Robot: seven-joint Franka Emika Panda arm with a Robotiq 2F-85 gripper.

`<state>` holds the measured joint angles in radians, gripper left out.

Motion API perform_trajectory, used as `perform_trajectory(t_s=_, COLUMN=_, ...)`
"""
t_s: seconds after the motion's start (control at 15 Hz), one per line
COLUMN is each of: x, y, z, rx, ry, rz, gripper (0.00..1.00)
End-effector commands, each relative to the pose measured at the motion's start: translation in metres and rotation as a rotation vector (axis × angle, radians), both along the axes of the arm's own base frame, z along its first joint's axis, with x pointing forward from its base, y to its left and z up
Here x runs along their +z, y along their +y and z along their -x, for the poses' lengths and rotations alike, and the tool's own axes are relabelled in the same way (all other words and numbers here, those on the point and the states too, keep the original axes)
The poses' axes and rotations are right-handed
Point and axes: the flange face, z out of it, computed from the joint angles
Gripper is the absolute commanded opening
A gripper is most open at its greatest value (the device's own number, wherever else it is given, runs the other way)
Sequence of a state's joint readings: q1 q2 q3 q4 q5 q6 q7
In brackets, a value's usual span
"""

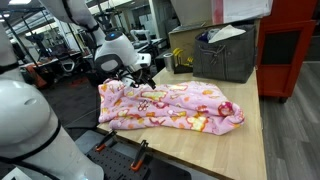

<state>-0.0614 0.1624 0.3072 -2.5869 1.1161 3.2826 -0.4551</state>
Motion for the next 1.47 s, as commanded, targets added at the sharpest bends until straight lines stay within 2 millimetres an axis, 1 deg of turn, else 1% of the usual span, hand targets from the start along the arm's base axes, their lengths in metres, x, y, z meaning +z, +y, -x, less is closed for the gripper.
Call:
perform_trajectory(t_s=0.0, x=0.016, y=-0.01, z=0.011, rx=0.137, ry=0.007, rz=0.048, gripper=1.0)
perform_trajectory(t_s=0.13, x=0.016, y=-0.021, z=0.017, rx=0.14, ry=0.011, rz=0.081, gripper=1.0)
perform_trajectory(t_s=0.4, x=0.01, y=-0.043, z=0.028, rx=0.157, ry=0.036, rz=0.131, gripper=1.0)
perform_trajectory(t_s=0.53, x=0.003, y=-0.051, z=0.03, rx=0.167, ry=0.05, rz=0.157, gripper=1.0)
perform_trajectory(t_s=0.67, x=0.004, y=-0.044, z=0.023, rx=0.188, ry=0.047, rz=0.16, gripper=1.0)
perform_trajectory(t_s=0.87, x=-0.01, y=-0.034, z=0.014, rx=0.212, ry=0.065, rz=0.196, gripper=1.0)
perform_trajectory(t_s=1.0, x=-0.01, y=-0.023, z=0.005, rx=0.232, ry=0.071, rz=0.197, gripper=1.0)
perform_trajectory(t_s=1.07, x=-0.007, y=-0.015, z=-0.001, rx=0.242, ry=0.063, rz=0.197, gripper=1.0)
perform_trajectory(t_s=1.27, x=0.015, y=0.013, z=-0.027, rx=0.249, ry=0.018, rz=0.163, gripper=1.0)
perform_trajectory(t_s=1.4, x=0.022, y=0.024, z=-0.048, rx=0.233, ry=0.014, rz=0.161, gripper=1.0)
